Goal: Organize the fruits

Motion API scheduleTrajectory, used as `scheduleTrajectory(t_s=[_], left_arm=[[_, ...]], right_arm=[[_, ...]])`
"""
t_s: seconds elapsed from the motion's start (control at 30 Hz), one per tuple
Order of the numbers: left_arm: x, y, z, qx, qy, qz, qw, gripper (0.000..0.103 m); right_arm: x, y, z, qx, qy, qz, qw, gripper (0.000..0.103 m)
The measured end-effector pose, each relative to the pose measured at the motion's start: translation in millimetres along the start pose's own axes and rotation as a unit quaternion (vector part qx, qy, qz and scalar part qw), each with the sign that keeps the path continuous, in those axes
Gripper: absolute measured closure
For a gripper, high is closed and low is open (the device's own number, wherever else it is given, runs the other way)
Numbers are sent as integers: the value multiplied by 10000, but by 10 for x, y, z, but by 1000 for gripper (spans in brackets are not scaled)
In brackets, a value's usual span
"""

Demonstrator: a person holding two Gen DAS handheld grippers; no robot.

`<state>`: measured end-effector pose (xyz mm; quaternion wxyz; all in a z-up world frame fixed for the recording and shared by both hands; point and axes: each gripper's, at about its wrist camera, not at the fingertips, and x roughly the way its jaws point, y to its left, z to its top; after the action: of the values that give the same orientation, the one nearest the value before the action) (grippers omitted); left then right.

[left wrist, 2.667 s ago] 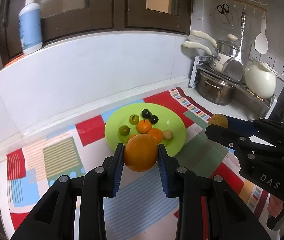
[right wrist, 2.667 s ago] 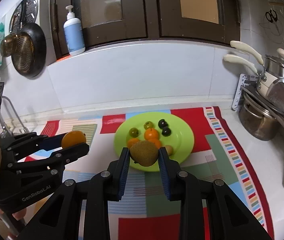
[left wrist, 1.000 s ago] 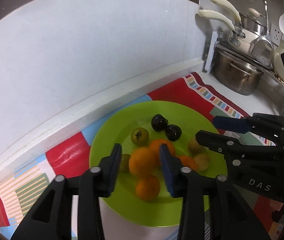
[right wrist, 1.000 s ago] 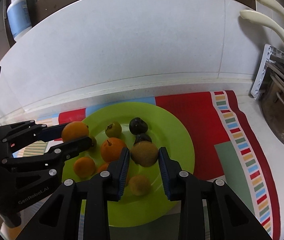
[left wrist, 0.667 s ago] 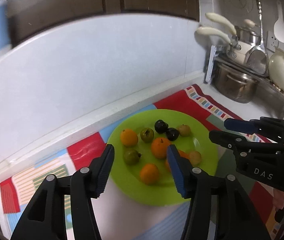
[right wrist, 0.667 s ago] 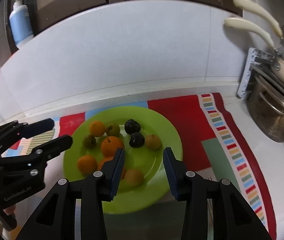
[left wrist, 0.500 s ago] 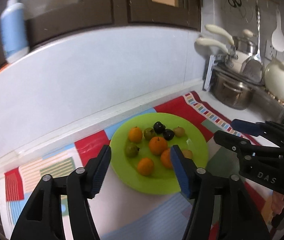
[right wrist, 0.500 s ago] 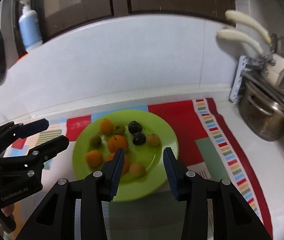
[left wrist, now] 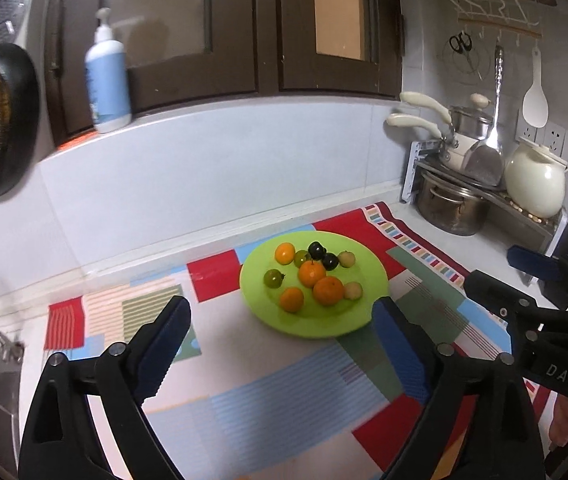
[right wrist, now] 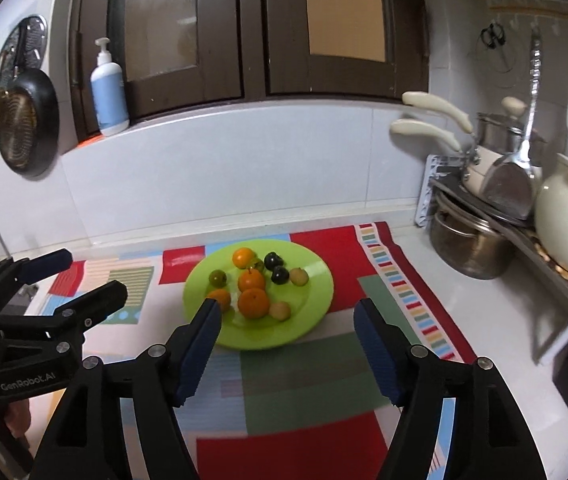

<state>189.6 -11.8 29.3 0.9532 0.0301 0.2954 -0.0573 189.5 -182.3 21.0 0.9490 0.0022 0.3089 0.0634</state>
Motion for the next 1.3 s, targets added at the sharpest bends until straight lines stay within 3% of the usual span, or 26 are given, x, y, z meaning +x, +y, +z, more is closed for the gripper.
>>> scheduleTrajectory(t_s=[0.33, 0.57, 1.3], left_arm=[[-529, -81, -194, -8, -95, -47, 9999, 4], [-866, -114, -260, 6, -373, 37, 9993, 0], [-1191, -122, -379, 46, -660, 321, 9973, 0]], right_arm=[[-540, 103, -213, -34, -206, -13, 9998, 30], [-798, 159, -311, -16, -258, 92, 9996, 30], [-1145, 218, -407, -7, -396, 107, 9992, 30]])
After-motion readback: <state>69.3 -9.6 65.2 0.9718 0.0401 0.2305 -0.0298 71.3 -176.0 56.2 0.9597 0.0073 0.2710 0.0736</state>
